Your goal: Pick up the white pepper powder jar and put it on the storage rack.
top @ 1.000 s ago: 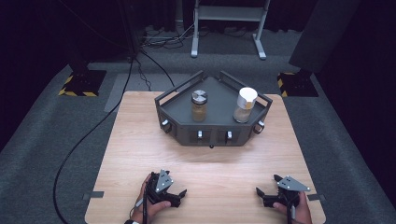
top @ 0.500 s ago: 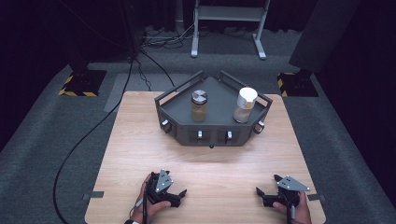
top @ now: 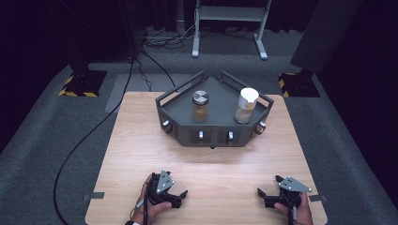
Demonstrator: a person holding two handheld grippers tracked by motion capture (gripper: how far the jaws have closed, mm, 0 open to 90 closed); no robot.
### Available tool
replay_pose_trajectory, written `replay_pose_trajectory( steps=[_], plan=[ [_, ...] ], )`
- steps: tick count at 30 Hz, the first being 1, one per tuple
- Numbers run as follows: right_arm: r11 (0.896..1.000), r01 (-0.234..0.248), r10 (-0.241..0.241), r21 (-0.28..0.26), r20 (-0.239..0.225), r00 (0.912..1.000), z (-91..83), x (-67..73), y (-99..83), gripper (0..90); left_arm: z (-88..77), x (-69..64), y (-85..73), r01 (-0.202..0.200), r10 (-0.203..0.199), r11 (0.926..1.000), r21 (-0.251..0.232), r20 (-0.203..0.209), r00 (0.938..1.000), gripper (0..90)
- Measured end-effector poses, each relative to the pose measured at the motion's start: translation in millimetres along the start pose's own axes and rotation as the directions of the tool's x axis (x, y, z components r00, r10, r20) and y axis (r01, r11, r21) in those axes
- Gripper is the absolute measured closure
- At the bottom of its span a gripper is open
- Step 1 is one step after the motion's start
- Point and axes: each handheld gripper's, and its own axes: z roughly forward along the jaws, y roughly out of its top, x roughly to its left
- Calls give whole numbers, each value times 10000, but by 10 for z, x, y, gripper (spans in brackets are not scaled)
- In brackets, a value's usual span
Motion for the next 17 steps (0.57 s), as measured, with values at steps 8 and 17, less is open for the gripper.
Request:
replay_pose_trajectory(
  steps=[8,17],
  plan=[
    [10000,10,-10,5,-18,10000,2,-4,2,36,0,1,0,-3,3,10000,-1,6,10000,17],
    [10000,-6,6,41,-61,10000,-2,-33,6,24,0,-3,0,15,-15,10000,2,-24,10000,17]
  ],
)
